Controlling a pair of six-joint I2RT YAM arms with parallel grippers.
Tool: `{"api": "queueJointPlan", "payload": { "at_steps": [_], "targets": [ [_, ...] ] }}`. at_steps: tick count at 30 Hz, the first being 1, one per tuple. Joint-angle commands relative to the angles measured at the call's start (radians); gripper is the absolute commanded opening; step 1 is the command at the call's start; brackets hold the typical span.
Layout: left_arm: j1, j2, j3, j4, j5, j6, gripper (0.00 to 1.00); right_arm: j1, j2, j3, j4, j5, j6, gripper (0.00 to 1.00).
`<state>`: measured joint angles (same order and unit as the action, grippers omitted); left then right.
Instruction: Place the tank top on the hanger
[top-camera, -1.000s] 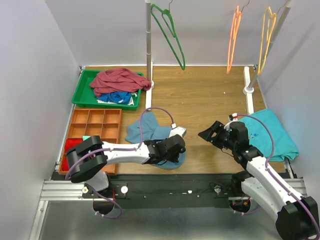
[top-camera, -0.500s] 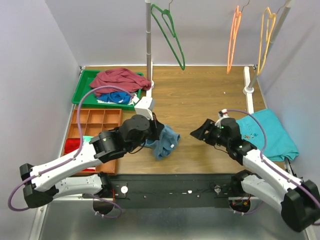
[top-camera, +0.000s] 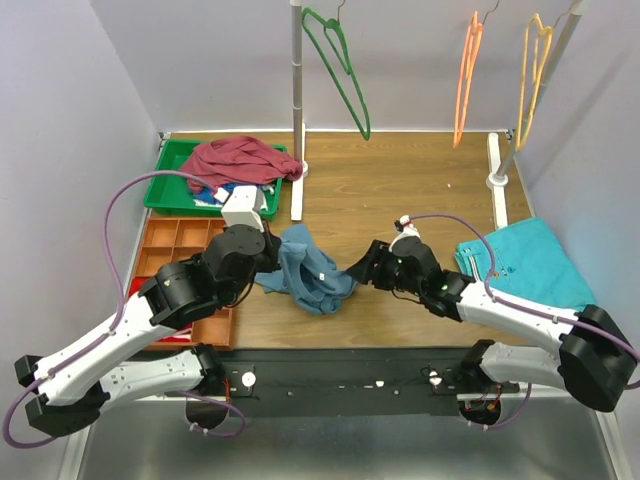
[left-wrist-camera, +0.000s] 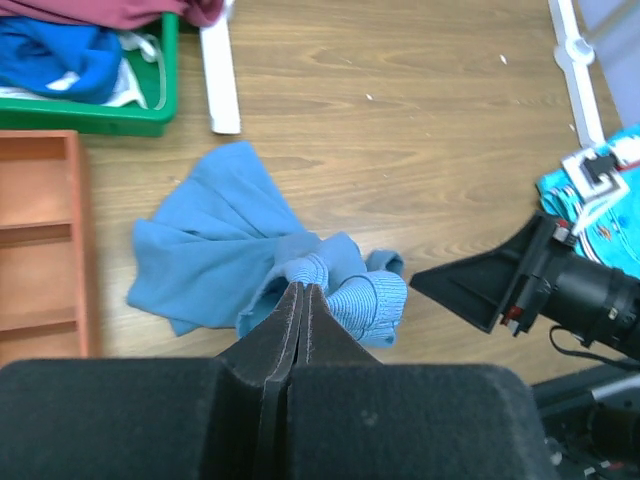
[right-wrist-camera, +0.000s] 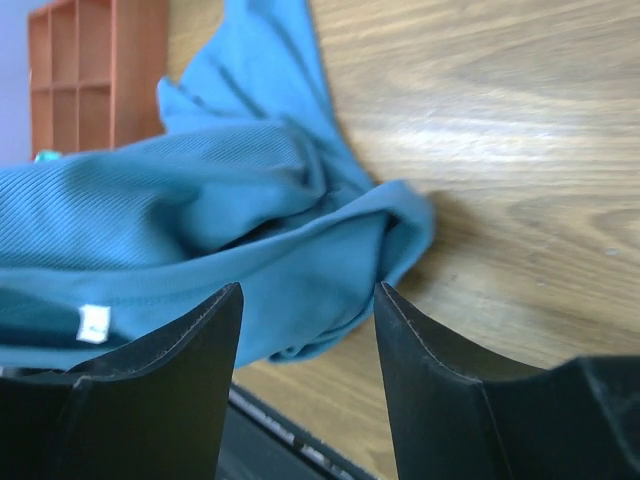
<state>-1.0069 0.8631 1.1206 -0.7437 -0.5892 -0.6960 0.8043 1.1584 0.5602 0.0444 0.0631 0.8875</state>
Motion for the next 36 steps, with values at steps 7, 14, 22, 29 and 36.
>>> {"api": "queueJointPlan", "payload": {
  "at_steps": [7, 14, 22, 29, 36],
  "targets": [
    [0.045, -0.055, 0.002, -0.054, -0.050, -0.010, 0.00, 0.006, 0.113, -0.019, 0.066, 0.150, 0.034, 0.54],
    [0.047, -0.064, -0.005, -0.048, -0.041, -0.007, 0.00, 0.004, 0.250, 0.020, 0.147, 0.098, 0.039, 0.46],
    [0.050, -0.062, -0.022, -0.039, -0.037, 0.001, 0.00, 0.007, 0.163, -0.074, 0.181, 0.119, 0.082, 0.48],
    [0.054, -0.064, -0.036, -0.029, -0.034, 0.003, 0.00, 0.018, 0.153, -0.085, 0.189, 0.066, 0.028, 0.49],
    [0.057, -0.061, -0.047, -0.022, -0.024, 0.001, 0.00, 0.033, 0.245, -0.074, 0.230, 0.063, 0.037, 0.49]
  ]
}}
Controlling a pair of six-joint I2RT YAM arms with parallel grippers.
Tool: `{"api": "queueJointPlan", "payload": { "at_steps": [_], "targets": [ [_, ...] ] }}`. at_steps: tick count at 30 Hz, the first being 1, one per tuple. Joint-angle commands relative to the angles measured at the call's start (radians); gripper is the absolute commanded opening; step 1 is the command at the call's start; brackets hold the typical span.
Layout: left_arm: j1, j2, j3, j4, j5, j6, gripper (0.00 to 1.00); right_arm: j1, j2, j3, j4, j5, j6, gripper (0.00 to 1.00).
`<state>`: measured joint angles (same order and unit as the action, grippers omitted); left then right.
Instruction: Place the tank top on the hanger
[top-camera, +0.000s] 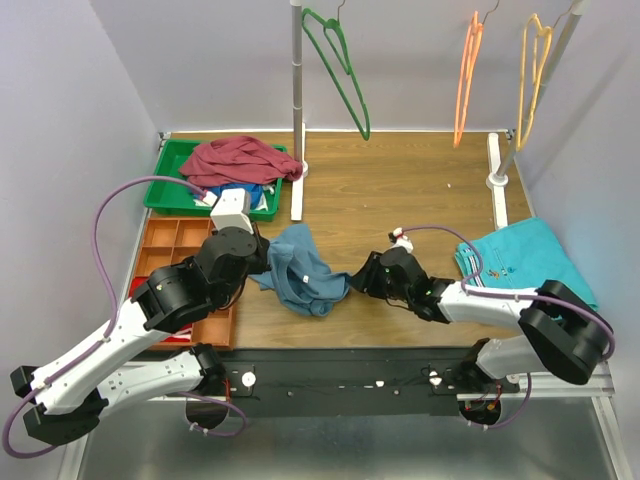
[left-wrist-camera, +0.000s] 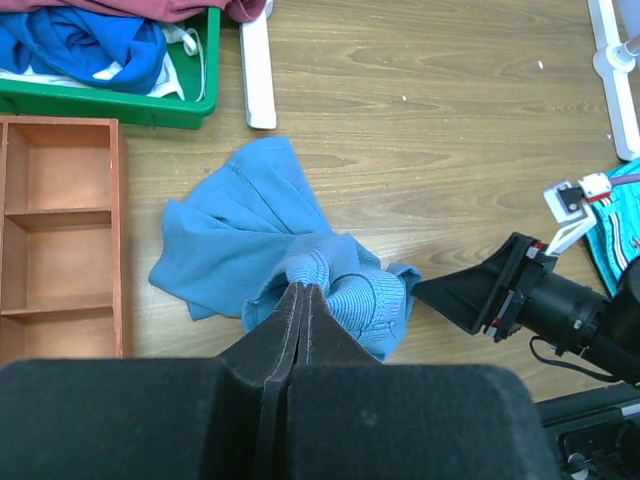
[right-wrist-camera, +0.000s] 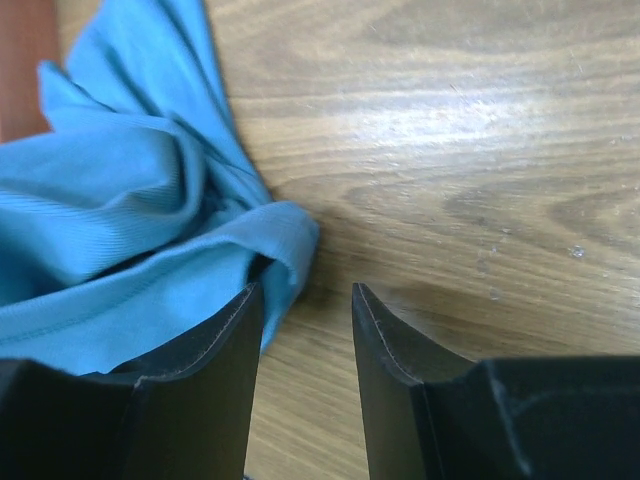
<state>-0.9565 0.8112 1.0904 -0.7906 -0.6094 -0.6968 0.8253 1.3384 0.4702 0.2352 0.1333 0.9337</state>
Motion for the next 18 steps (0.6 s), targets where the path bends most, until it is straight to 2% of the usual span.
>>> {"api": "queueJointPlan", "payload": {
  "at_steps": [1, 7, 10, 11, 13, 14, 18],
  "targets": [
    [0.007, -0.007, -0.018, 0.027, -0.003, 0.002, 0.00, 0.012, 0.074, 0.019, 0.049, -0.006, -0.007, 0.49],
    [0.012, 0.000, -0.017, 0.037, 0.000, 0.013, 0.00, 0.014, 0.128, 0.065, 0.088, 0.009, -0.021, 0.46],
    [0.021, 0.011, 0.002, 0.047, 0.000, 0.031, 0.00, 0.012, 0.127, 0.105, 0.070, 0.031, -0.029, 0.31],
    [0.022, 0.017, 0.005, 0.050, 0.002, 0.034, 0.00, 0.014, 0.122, 0.131, 0.059, 0.041, -0.033, 0.18],
    [0.031, 0.022, 0.019, 0.079, 0.010, 0.051, 0.00, 0.014, 0.102, 0.162, 0.000, 0.055, -0.042, 0.04],
    [0.033, 0.025, 0.026, 0.094, 0.016, 0.062, 0.00, 0.014, 0.064, 0.177, -0.035, 0.096, -0.053, 0.01],
    [0.042, 0.031, 0.101, 0.216, 0.002, 0.118, 0.00, 0.014, -0.092, 0.306, -0.302, 0.230, -0.099, 0.01]
  ]
}}
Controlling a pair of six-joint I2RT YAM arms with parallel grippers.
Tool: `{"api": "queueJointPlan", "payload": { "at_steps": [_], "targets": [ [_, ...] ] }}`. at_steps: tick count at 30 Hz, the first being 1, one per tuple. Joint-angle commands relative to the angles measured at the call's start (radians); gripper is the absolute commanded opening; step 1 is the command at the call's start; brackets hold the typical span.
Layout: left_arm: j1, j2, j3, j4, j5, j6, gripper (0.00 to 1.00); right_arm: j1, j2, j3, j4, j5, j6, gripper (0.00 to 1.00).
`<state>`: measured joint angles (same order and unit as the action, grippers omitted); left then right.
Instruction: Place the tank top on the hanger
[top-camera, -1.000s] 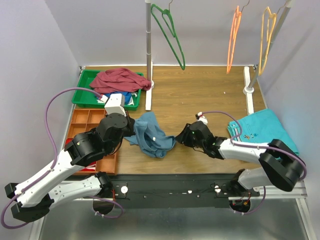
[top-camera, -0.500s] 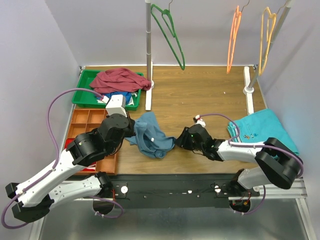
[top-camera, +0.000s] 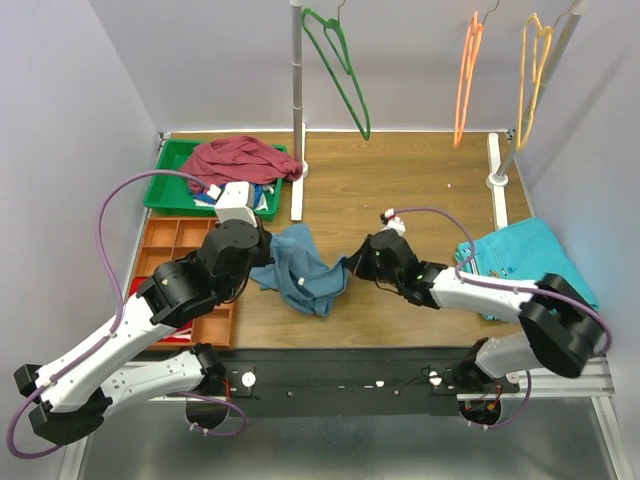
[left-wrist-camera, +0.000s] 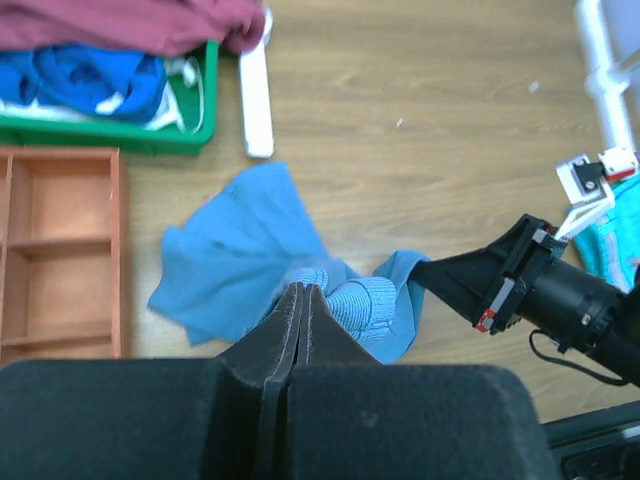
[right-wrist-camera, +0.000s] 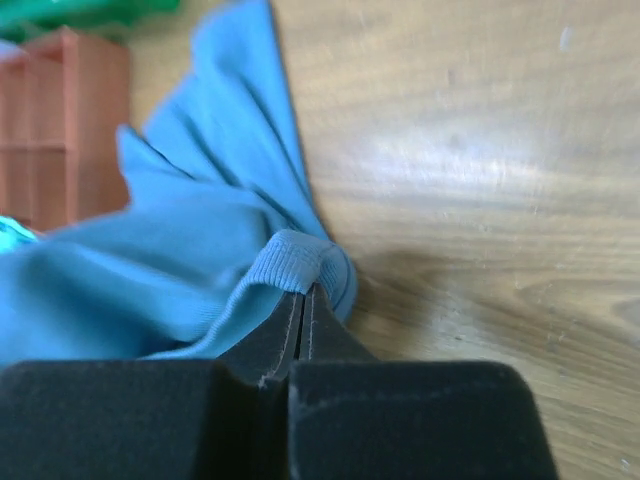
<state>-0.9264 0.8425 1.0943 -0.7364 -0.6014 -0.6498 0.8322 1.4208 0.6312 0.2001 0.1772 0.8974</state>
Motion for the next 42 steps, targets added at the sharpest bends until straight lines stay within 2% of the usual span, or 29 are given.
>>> {"api": "queueJointPlan", "payload": {
  "at_steps": [1, 3, 6, 9, 13, 19, 24, 27, 28, 30, 31, 32, 33, 34, 35, 36, 37, 40, 41, 42],
  "targets": [
    [0.014, 0.001, 0.133, 0.186, -0.003, 0.100, 0.00, 0.007, -0.212, 0.180, -0.309, 0.209, -0.078, 0.01],
    [0.014, 0.021, 0.173, 0.244, 0.003, 0.130, 0.00, 0.005, -0.285, 0.251, -0.428, 0.279, -0.124, 0.01],
    [0.015, 0.066, 0.278, 0.290, 0.008, 0.180, 0.00, 0.007, -0.319, 0.444, -0.578, 0.391, -0.184, 0.01],
    [0.017, 0.112, 0.389, 0.321, 0.009, 0.225, 0.00, 0.005, -0.324, 0.614, -0.654, 0.477, -0.250, 0.01],
    [0.017, 0.161, 0.547, 0.350, 0.005, 0.285, 0.00, 0.005, -0.281, 0.820, -0.712, 0.531, -0.320, 0.01],
    [0.020, 0.220, 0.697, 0.367, -0.014, 0.367, 0.00, 0.005, -0.204, 1.100, -0.769, 0.568, -0.402, 0.01],
    [0.026, 0.245, 0.713, 0.318, 0.021, 0.366, 0.00, 0.007, -0.163, 1.231, -0.829, 0.568, -0.434, 0.01],
    [0.034, 0.210, 0.597, 0.290, 0.043, 0.291, 0.00, 0.005, -0.174, 1.169, -0.855, 0.553, -0.396, 0.01],
    [0.035, 0.195, 0.487, 0.293, 0.070, 0.270, 0.00, 0.007, -0.201, 1.121, -0.846, 0.536, -0.385, 0.01],
    [0.041, 0.144, 0.355, 0.307, 0.100, 0.175, 0.00, 0.007, -0.232, 0.945, -0.828, 0.489, -0.326, 0.01],
    [0.047, 0.127, 0.214, 0.315, 0.136, 0.138, 0.00, 0.005, -0.246, 0.887, -0.829, 0.476, -0.301, 0.01],
    [0.049, 0.109, 0.138, 0.328, 0.155, 0.103, 0.00, 0.005, -0.278, 0.748, -0.824, 0.463, -0.276, 0.01],
    [0.050, 0.074, 0.059, 0.377, 0.181, 0.034, 0.00, 0.005, -0.295, 0.677, -0.794, 0.431, -0.231, 0.01],
    [0.052, 0.055, -0.100, 0.412, 0.213, 0.004, 0.00, 0.007, -0.318, 0.586, -0.765, 0.415, -0.210, 0.01],
    [0.054, 0.038, -0.173, 0.449, 0.262, -0.022, 0.00, 0.005, -0.357, 0.509, -0.733, 0.397, -0.192, 0.07],
    [0.054, 0.015, -0.238, 0.504, 0.278, -0.071, 0.00, 0.005, -0.379, 0.360, -0.659, 0.362, -0.163, 0.11],
    [0.055, 0.009, -0.337, 0.522, 0.287, -0.091, 0.00, 0.005, -0.391, 0.299, -0.627, 0.351, -0.150, 0.14],
    [0.055, -0.023, -0.442, 0.565, 0.315, -0.134, 0.08, 0.005, -0.411, 0.165, -0.538, 0.337, -0.129, 0.23],
    [0.055, -0.031, -0.453, 0.565, 0.313, -0.137, 0.18, 0.005, -0.407, 0.165, -0.536, 0.337, -0.130, 0.33],
    [0.055, -0.048, -0.459, 0.556, 0.307, -0.139, 0.26, 0.007, -0.392, 0.176, -0.556, 0.341, -0.140, 0.39]
  ]
}}
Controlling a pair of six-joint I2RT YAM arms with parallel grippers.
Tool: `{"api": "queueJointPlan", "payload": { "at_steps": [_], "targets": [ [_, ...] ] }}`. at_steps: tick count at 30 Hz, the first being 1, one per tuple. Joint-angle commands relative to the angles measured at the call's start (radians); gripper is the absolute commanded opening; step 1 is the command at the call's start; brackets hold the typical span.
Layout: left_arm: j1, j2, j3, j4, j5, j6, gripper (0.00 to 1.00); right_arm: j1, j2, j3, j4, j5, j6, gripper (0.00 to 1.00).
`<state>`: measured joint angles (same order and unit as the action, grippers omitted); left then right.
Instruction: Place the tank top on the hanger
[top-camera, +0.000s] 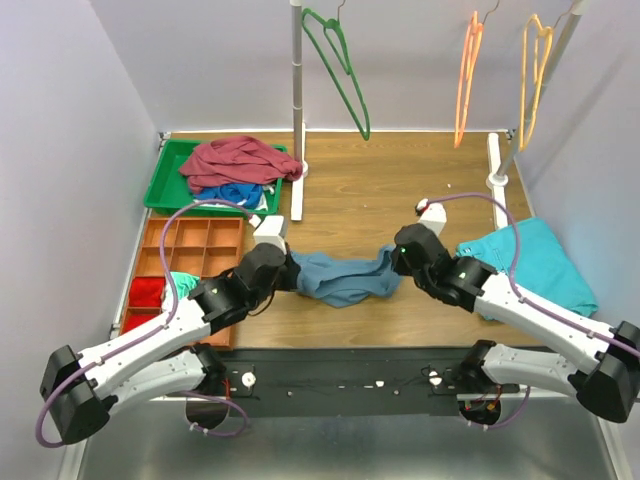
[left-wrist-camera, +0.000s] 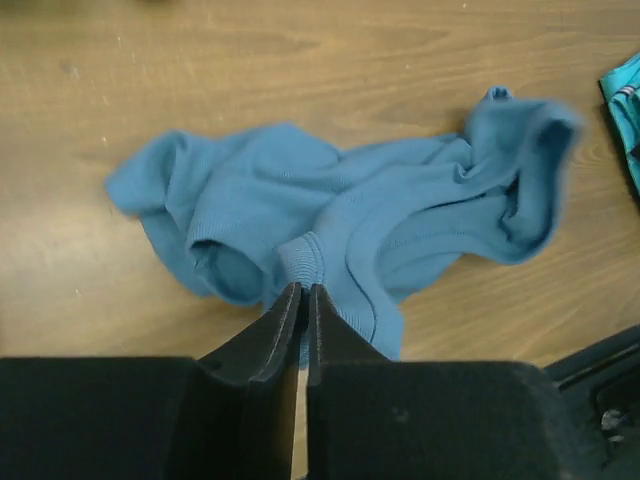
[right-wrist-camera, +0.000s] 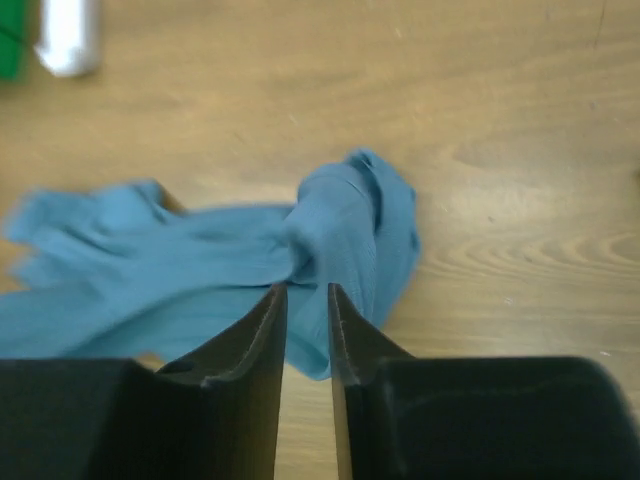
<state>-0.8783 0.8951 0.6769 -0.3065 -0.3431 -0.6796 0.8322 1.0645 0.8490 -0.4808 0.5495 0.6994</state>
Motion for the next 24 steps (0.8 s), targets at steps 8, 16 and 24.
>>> {"api": "queueJointPlan", "payload": {
  "at_steps": [8, 16, 24],
  "targets": [
    [0.007, -0.160, 0.079, -0.058, 0.032, -0.066, 0.74, 0.007, -0.052, 0.166, 0.008, -0.072, -0.066, 0.65],
    [0.007, -0.151, 0.234, -0.206, 0.067, 0.012, 0.74, 0.005, 0.015, 0.481, -0.019, -0.060, -0.182, 0.66],
    [0.007, -0.151, 0.257, -0.217, 0.067, 0.031, 0.74, 0.005, 0.302, 0.864, -0.015, -0.071, -0.415, 0.66]
  ]
}}
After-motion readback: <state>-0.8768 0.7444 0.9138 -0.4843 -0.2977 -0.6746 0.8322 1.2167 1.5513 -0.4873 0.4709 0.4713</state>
